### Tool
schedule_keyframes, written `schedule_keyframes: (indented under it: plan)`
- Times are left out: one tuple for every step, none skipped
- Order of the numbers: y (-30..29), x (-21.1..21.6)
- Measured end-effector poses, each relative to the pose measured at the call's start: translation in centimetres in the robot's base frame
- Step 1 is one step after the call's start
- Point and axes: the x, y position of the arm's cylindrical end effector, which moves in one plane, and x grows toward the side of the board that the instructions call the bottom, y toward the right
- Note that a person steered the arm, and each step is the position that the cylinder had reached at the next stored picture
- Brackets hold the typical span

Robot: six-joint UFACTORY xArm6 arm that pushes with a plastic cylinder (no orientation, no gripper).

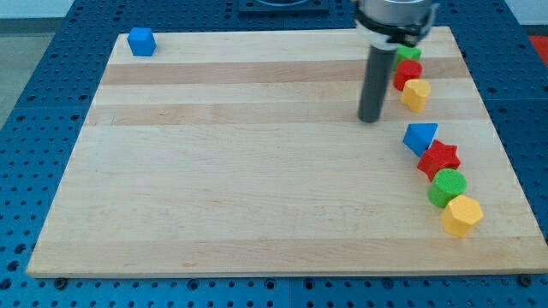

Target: Push the red star diagonally to the green circle

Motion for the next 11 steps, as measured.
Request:
schedule_keyframes:
  plan:
    - [5.6, 0.8]
    - [12.5, 1.4]
    - [16.5, 5.5]
    - [16.3, 8.8]
    - [13.5, 8.4]
    - [8.8, 8.4]
    - [4.7, 8.4]
    - [0.6, 9.6]
    - [-3.2, 11.4]
    - [-6.9, 11.4]
    - [-9.1, 10.3]
